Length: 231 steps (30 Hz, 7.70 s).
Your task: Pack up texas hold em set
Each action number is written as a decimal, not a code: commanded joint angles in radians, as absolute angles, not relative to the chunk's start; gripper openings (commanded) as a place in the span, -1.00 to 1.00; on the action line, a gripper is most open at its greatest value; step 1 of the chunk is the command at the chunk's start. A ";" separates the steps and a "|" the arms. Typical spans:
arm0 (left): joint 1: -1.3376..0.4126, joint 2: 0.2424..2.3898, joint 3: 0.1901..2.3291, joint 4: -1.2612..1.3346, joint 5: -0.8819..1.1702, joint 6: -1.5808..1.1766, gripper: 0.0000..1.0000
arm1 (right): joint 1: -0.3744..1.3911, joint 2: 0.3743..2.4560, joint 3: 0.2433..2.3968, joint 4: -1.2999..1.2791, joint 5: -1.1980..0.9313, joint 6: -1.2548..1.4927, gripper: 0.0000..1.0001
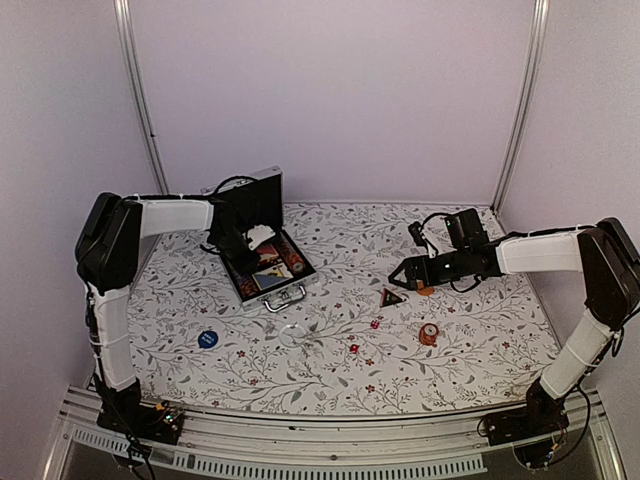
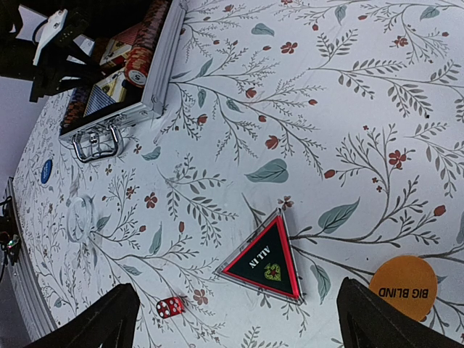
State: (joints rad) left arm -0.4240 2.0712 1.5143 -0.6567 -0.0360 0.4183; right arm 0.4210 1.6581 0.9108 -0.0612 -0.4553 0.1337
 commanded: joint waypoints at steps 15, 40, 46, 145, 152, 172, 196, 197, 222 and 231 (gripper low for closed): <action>-0.435 1.946 1.526 -0.677 0.047 0.380 -0.20 | 0.425 1.651 0.919 -0.067 -0.460 0.129 0.98; -1.085 1.968 1.463 -0.574 0.102 0.023 0.28 | 0.425 1.595 0.944 -0.129 -0.399 0.121 0.98; -1.111 2.014 1.457 -0.521 0.130 0.123 0.32 | 0.424 1.575 0.914 -0.110 -0.410 0.138 0.98; -0.468 2.096 1.629 -0.707 -0.113 0.360 -0.78 | 0.425 1.608 0.858 -0.044 -0.448 0.137 0.98; -0.459 2.130 1.654 -0.743 -0.072 0.368 -0.78 | 0.424 1.612 0.856 -0.048 -0.440 0.134 0.98; -0.452 2.138 1.633 -0.754 -0.063 0.365 -0.76 | 0.424 1.633 0.868 -0.048 -0.449 0.133 0.98; -0.445 2.111 1.637 -0.755 -0.021 0.361 -0.55 | 0.425 1.631 0.874 -0.055 -0.446 0.132 0.98; -0.444 2.106 1.636 -0.754 -0.017 0.360 -0.54 | 0.424 1.631 0.874 -0.056 -0.445 0.131 0.98; -0.614 1.895 1.554 -0.549 0.174 0.207 0.12 | 0.415 1.591 0.870 -0.069 -0.417 0.135 0.98; -0.859 2.000 1.608 -0.489 0.144 0.058 0.27 | 0.386 1.550 0.864 -0.080 -0.360 0.145 0.98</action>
